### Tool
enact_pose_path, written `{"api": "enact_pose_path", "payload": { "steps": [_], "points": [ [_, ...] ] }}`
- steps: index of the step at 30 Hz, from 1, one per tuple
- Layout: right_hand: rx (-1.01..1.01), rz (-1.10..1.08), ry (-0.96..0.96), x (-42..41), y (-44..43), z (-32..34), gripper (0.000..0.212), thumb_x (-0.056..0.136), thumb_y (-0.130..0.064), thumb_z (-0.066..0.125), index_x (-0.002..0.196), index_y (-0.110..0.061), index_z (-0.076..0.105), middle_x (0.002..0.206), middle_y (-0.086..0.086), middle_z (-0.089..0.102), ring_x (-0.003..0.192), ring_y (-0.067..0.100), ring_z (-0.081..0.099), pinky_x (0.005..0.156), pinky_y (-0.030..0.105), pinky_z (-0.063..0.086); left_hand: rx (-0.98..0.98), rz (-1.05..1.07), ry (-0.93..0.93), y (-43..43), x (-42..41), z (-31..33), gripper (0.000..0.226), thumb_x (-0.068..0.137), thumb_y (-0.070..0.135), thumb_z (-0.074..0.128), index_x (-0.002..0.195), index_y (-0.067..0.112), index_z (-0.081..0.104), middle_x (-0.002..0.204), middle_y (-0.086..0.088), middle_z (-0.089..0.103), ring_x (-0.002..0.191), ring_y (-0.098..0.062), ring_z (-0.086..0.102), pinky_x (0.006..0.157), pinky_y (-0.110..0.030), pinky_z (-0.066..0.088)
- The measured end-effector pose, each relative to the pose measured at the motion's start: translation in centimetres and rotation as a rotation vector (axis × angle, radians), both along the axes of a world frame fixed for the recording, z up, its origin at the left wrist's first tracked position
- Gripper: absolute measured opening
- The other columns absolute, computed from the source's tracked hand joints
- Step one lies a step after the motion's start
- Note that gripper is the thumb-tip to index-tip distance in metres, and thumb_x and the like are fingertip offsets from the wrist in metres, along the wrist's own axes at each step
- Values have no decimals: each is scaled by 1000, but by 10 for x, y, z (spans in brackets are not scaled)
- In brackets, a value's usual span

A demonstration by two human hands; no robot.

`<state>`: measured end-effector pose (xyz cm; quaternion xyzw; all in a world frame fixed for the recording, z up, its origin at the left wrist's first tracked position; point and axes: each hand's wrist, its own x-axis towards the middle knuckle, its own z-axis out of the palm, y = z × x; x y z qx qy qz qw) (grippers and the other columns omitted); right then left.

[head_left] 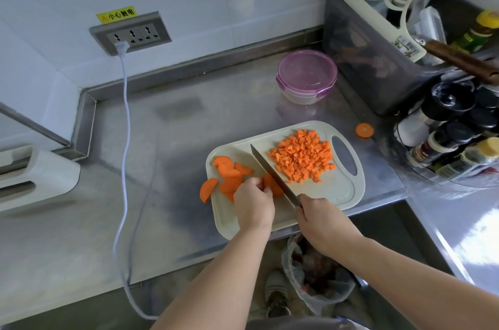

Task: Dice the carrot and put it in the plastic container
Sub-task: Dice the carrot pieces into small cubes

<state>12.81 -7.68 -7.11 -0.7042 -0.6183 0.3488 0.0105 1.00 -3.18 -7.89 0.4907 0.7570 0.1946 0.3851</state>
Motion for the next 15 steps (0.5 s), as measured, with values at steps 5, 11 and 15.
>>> {"api": "enact_pose_path", "payload": {
  "steps": [5,11,15],
  "points": [
    [-16,1,28,4,1,-2,21,101,-25,36,105,-16,55,92,2,61,80,17,61,75,37,57,-45,72,-46,4,4,1,23,93,16,58,114,13,67,111,-1,69,103,-18,62,78,-21,40],
    [-56,16,54,7,5,-2,21,100,-25,35,104,-16,54,94,3,60,83,20,61,77,41,57,-72,157,-100,5,3,-3,28,91,19,62,118,13,66,115,-2,68,105,-19,62,87,-26,47],
    [4,6,43,10,6,5,19,101,-26,33,91,-18,47,87,4,58,80,25,58,72,38,51,-97,169,-171,6,3,-6,13,89,16,63,99,19,70,108,-3,70,99,-22,66,91,-32,51]
  ]
}}
